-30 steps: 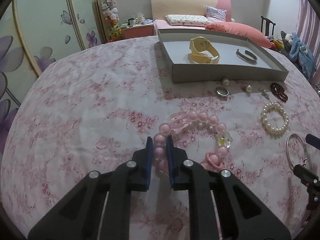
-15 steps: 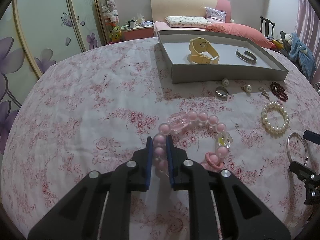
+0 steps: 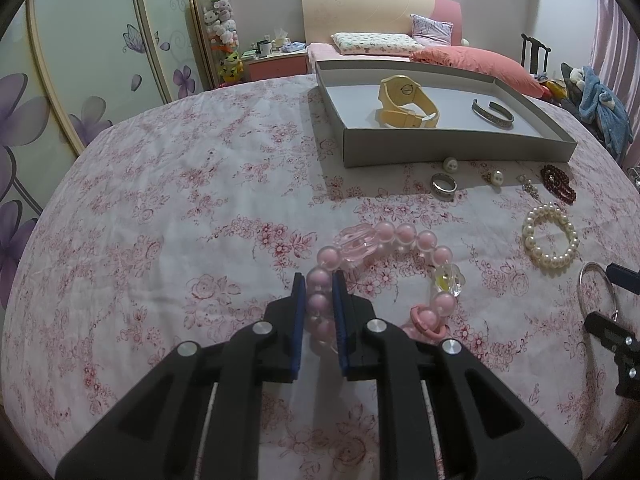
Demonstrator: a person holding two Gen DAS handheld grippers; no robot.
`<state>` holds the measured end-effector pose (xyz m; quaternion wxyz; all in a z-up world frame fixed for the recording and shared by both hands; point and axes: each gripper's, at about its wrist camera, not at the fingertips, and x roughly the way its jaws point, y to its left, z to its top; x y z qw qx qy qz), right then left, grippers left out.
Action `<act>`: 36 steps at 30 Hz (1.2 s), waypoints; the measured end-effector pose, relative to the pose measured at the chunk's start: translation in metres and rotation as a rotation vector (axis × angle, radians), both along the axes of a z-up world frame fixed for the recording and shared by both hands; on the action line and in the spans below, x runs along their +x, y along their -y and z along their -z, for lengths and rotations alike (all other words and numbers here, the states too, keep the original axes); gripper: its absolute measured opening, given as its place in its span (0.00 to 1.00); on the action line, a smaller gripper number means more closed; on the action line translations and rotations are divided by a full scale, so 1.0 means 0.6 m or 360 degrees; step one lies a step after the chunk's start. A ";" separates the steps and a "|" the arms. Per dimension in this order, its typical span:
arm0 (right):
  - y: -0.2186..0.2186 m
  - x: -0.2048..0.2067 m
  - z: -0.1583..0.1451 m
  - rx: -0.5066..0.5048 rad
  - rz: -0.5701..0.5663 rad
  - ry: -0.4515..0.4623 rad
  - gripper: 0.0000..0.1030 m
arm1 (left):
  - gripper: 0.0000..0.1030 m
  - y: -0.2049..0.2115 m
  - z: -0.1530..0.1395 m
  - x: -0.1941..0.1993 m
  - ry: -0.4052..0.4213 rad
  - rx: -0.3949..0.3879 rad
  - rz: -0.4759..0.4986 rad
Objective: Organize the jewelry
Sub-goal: 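Grasp the pink bead bracelet with the left gripper while the right gripper grasps the silver round bangle, then lift both bracelets and lower them into the grey tray with both grippers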
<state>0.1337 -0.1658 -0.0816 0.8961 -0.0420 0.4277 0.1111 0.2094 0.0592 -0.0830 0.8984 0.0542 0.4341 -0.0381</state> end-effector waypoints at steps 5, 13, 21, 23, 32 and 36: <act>0.015 0.001 -0.003 0.0065 0.0071 0.0034 0.70 | 0.14 -0.001 -0.001 -0.001 0.0000 -0.0008 -0.0016; 0.018 -0.001 -0.021 0.0104 0.0080 0.0121 0.70 | 0.14 -0.003 -0.002 -0.009 -0.0002 -0.0042 -0.0016; 0.026 -0.008 -0.046 0.0182 0.0114 0.0244 0.70 | 0.13 -0.023 -0.022 -0.031 0.0039 -0.0290 0.0000; 0.027 -0.010 -0.052 0.0198 0.0121 0.0278 0.70 | 0.13 -0.023 -0.032 -0.037 0.0071 -0.0341 0.0009; 0.033 -0.020 -0.076 0.0264 0.0163 0.0445 0.70 | 0.13 -0.006 -0.086 -0.074 0.0249 -0.0531 0.0103; 0.038 -0.024 -0.087 0.0300 0.0188 0.0527 0.70 | 0.13 -0.002 -0.107 -0.086 0.0318 -0.0582 0.0129</act>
